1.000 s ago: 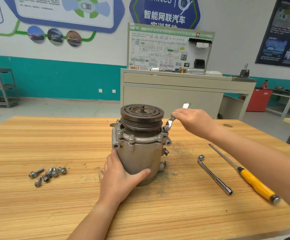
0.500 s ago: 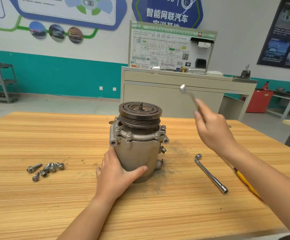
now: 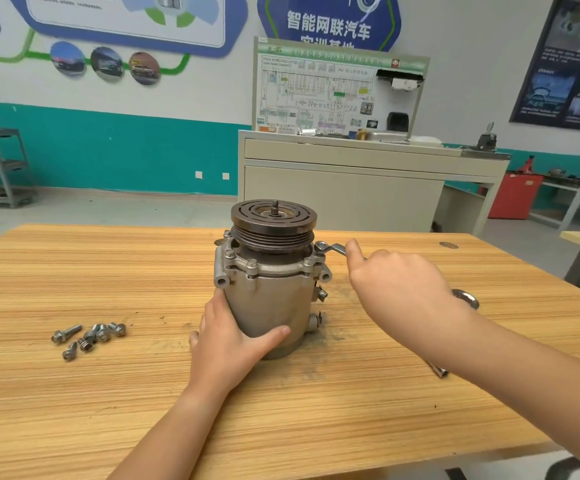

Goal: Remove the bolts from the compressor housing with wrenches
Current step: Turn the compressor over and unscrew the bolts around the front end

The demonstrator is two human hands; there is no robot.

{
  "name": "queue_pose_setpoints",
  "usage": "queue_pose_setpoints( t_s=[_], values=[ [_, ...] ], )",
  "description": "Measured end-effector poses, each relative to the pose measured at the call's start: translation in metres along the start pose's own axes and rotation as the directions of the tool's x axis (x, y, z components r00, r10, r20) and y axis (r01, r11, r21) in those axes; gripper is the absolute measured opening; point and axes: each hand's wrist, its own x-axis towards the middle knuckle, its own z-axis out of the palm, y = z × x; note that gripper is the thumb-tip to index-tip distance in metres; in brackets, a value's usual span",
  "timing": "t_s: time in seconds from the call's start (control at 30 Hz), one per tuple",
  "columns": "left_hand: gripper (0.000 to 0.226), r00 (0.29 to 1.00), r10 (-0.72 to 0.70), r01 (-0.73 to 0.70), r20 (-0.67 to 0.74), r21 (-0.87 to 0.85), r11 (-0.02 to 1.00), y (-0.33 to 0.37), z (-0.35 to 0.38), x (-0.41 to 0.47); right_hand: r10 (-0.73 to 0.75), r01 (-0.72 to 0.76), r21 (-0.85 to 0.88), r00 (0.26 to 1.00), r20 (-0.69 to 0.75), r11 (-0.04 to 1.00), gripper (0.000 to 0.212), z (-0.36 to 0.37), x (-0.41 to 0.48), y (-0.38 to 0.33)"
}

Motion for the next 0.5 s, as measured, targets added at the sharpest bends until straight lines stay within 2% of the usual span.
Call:
queue_pose_setpoints(
  t_s=[0.1,0.4,0.5],
  values=[
    [0.108,1.000,0.001,-0.001,0.004,-0.019,1.000,-0.001,0.000,0.000,-0.017,0.018,-0.048,1.000,0.021,0.999,0.071,-0.002,0.002,0.002],
    [0.107,1.000,0.008,-0.007,0.012,-0.049,0.999,0.000,-0.001,0.000,-0.159,0.144,-0.220,0.986,-0.053,0.965,0.069,-0.003,0.009,0.022],
    [0.106,1.000,0.013,-0.012,0.013,-0.060,0.998,0.000,0.000,0.001,-0.165,0.142,-0.196,0.980,-0.107,0.970,0.064,0.007,0.011,0.021]
  ],
)
